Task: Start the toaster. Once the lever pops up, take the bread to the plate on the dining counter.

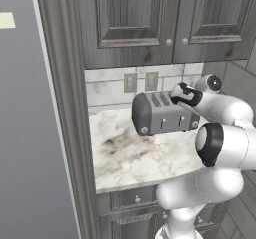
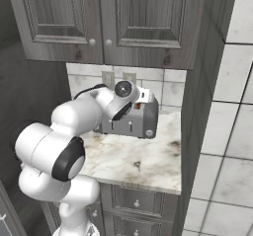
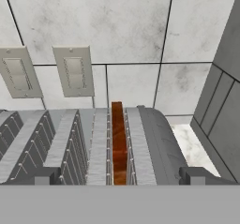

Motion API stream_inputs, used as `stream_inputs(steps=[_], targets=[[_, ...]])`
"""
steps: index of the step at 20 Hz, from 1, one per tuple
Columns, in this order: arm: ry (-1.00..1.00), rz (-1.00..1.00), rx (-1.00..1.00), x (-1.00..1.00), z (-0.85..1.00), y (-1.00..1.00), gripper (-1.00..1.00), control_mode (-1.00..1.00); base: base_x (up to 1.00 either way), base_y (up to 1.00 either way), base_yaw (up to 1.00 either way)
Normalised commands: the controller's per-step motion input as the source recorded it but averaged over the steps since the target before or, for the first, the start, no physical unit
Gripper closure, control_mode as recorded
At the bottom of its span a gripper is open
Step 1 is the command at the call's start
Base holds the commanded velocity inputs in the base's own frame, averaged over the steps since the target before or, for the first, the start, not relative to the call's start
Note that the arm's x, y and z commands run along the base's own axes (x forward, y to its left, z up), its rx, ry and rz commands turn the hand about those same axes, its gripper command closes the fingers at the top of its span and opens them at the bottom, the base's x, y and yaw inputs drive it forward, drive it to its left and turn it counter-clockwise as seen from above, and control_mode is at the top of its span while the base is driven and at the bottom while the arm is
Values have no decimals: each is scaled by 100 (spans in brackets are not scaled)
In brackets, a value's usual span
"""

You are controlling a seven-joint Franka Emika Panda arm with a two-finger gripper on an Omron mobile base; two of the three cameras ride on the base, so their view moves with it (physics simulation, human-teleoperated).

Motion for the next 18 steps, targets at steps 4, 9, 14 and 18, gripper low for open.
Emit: stream_inputs(steps=[4,9,14,18], targets=[[0,0,0,6,0,-2,-100,-100,0,0,0],[0,0,0,2,-8,0,-100,-100,0,0,0],[0,1,0,1,-14,0,-100,-100,0,0,0],[0,0,0,4,-9,0,-100,-100,0,0,0]])
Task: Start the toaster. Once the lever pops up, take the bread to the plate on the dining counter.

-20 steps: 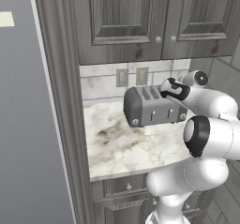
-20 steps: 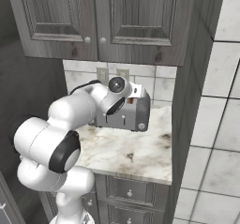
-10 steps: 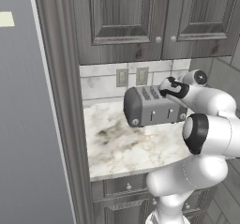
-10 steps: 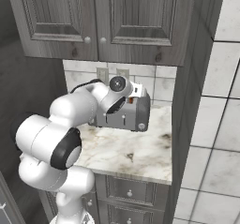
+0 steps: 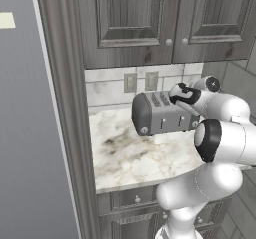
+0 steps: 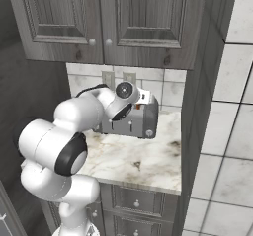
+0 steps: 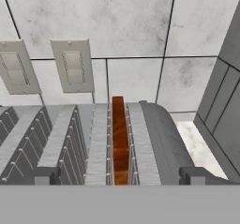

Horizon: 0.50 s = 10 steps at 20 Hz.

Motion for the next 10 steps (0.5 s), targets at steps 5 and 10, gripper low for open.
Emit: stream_inputs(steps=[5,10], targets=[[0,0,0,8,-7,0,-100,-100,0,0,0],[0,0,0,14,-5,0,-100,-100,0,0,0]])
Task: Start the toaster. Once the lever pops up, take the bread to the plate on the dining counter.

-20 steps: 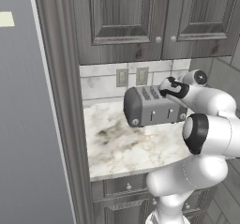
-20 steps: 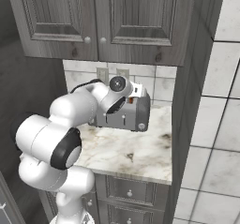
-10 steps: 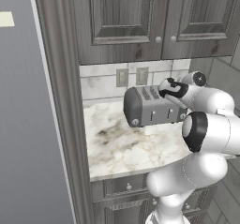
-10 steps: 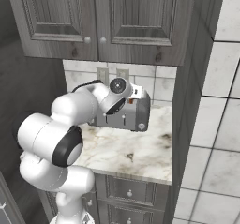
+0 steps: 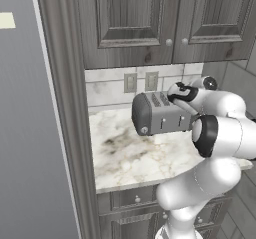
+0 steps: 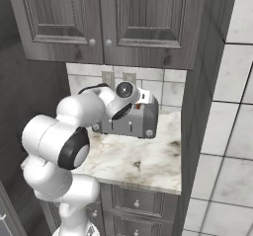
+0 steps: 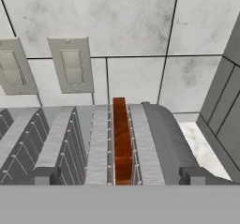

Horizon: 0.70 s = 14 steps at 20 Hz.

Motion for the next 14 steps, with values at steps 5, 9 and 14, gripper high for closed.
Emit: stream_inputs(steps=[5,9,14], targets=[[0,0,0,10,-6,0,-100,-100,0,0,0],[0,0,0,3,-11,0,-100,-100,0,0,0],[0,0,2,0,-14,0,-100,-100,0,0,0]])
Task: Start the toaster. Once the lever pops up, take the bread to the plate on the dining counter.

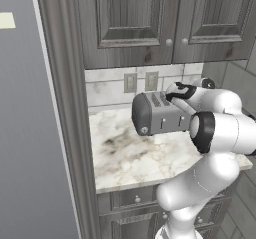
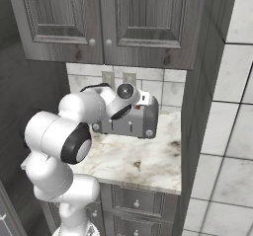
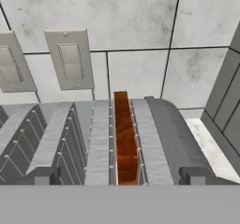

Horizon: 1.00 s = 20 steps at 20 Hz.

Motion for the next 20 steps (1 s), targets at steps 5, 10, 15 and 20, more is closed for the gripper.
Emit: stream_inputs(steps=[5,10,15,20], targets=[[0,1,3,0,-10,-3,-100,-100,0,0,0],[0,1,3,0,-1,-5,-100,-100,0,0,0],[0,0,1,4,0,0,-100,-100,0,0,0],[0,0,0,15,0,0,-100,-100,0,0,0]])
